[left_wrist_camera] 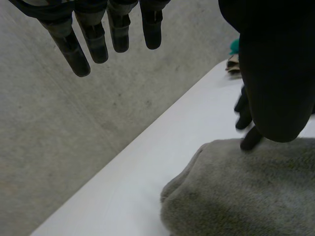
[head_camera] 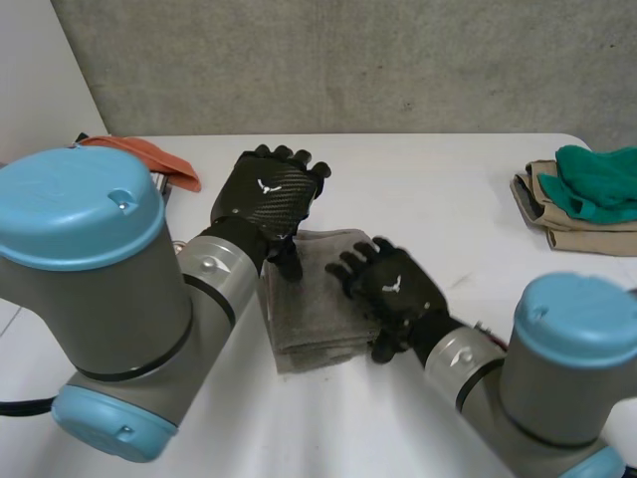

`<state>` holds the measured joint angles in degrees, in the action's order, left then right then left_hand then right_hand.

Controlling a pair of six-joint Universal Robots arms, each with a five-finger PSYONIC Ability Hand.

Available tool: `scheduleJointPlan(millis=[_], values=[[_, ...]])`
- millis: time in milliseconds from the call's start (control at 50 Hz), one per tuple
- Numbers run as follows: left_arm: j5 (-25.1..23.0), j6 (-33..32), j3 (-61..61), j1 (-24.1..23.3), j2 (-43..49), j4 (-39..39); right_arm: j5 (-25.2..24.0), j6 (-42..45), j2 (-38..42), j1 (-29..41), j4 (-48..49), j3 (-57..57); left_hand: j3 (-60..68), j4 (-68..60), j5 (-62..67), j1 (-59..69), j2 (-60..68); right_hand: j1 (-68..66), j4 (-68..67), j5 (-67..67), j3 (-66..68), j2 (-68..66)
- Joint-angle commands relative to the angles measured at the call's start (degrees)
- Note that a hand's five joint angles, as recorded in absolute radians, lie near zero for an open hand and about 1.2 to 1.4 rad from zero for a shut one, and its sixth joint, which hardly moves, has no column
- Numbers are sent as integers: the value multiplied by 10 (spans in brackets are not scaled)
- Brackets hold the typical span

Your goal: Fold the laundry.

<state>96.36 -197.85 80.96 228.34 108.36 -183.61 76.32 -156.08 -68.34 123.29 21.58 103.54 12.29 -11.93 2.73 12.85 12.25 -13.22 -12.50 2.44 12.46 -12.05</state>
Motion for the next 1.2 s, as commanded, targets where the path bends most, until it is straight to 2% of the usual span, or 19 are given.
scheduleJointPlan(millis=[20,120,300,560,580,640,680,820,1000,1080,1200], values=[[-37,58,16,27,0,-3,7,5,86,12,71,-5,25,-28,20,19,25,32,25,-24,-25,21],[-37,61,17,28,7,-4,11,24,132,14,79,-40,25,-28,20,19,25,28,21,-20,-20,16],[-38,61,23,29,9,-8,10,39,170,14,84,-98,26,-30,22,21,27,-148,-156,156,156,-160],[-39,59,26,26,9,-12,8,34,210,14,74,-186,28,-32,24,22,28,-167,-174,175,175,-179],[-38,59,26,26,9,-12,8,34,216,14,74,-192,28,-32,24,22,28,-194,-201,202,201,-205],[-39,59,26,26,9,-12,9,33,228,13,75,-212,28,-32,24,22,28,-447,-455,455,455,-459],[-39,59,25,26,7,-12,8,32,222,13,78,-216,28,-32,24,22,28,-667,-674,675,674,-678],[-43,59,21,20,-2,-30,8,31,168,1,83,-247,20,-23,15,14,20,-668,-675,676,675,-679],[-88,59,17,11,-39,-73,1,0,127,-103,116,-330,8,-11,3,2,8,-668,-675,676,675,-679],[-118,59,15,10,-53,-83,-13,-77,126,-192,184,-382,3,-6,-2,-3,3,-668,-675,676,675,-679],[-149,59,6,-3,-59,-83,-10,-147,169,-306,216,-467,-2,-1,-7,-8,-2,-668,-675,676,675,-679]])
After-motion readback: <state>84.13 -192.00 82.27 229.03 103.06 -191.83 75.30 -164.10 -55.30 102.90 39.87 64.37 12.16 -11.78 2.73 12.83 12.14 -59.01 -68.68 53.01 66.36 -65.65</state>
